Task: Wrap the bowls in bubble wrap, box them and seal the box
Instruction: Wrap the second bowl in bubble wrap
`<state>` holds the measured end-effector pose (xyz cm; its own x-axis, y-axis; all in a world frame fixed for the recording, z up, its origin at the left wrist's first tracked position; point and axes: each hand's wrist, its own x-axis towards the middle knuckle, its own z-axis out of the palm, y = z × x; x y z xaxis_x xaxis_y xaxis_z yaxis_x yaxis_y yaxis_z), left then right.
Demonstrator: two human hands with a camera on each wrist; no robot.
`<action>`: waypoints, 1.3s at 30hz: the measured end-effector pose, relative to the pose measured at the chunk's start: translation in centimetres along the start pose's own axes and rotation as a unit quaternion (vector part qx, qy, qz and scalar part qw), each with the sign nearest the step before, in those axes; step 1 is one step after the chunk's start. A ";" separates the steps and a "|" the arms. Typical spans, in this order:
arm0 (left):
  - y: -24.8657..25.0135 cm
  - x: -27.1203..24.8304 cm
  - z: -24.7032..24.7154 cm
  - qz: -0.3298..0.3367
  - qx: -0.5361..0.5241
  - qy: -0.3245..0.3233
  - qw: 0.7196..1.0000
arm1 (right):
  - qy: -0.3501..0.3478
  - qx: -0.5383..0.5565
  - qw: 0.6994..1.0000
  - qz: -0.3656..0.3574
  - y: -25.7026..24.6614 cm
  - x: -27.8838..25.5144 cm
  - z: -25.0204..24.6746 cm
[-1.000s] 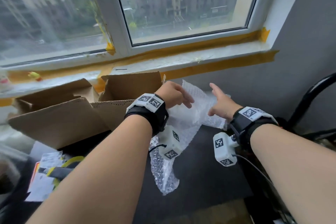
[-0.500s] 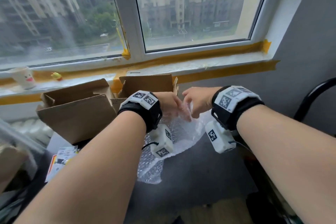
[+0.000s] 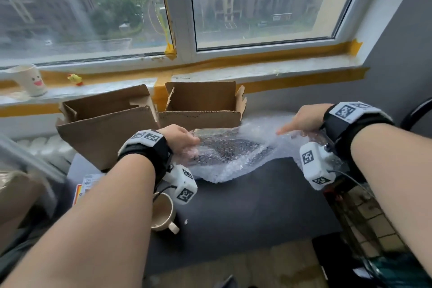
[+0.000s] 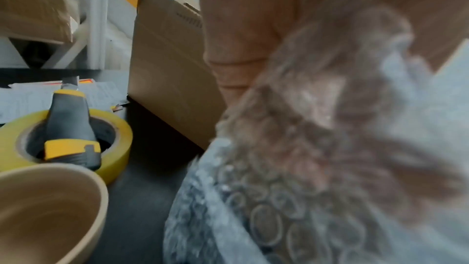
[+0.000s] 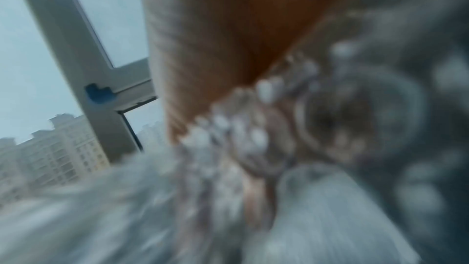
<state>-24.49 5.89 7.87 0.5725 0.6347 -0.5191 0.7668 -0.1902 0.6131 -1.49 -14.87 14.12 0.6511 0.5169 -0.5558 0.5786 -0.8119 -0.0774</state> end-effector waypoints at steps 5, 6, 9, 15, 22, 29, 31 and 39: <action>-2.4 0.9 1.2 -0.036 -0.163 -0.122 0.978 | 0.049 0.011 0.998 0.049 0.3 3.2 3.4; -2.9 1.1 1.6 -0.037 -0.147 -0.154 0.976 | 0.040 0.030 0.997 0.059 0.4 3.6 4.1; -3.8 1.8 3.1 -0.032 -0.057 -0.181 0.981 | 0.024 0.092 0.993 0.072 0.7 4.7 5.9; -3.6 3.4 6.4 -0.040 -0.036 -0.146 0.988 | -0.014 0.138 0.988 0.060 1.3 6.0 6.5; -3.0 3.9 5.6 -0.060 -0.012 0.005 0.998 | -0.078 0.091 0.991 0.062 2.6 6.5 6.2; -1.3 2.7 3.9 -0.029 -0.099 0.059 0.993 | -0.010 -0.054 0.996 0.069 3.9 7.0 5.9; -1.8 2.9 3.7 -0.026 -0.011 0.101 0.994 | 0.038 0.035 0.995 0.083 4.2 7.4 6.0; -3.4 2.3 2.9 -0.119 0.090 0.102 0.984 | 0.083 0.540 0.832 0.097 3.6 7.7 5.7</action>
<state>-24.98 5.78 2.85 0.3147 0.8111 -0.4930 0.9214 -0.1363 0.3639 2.75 -15.36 4.83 0.7914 0.3045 -0.5301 -0.2671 -0.6078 -0.7478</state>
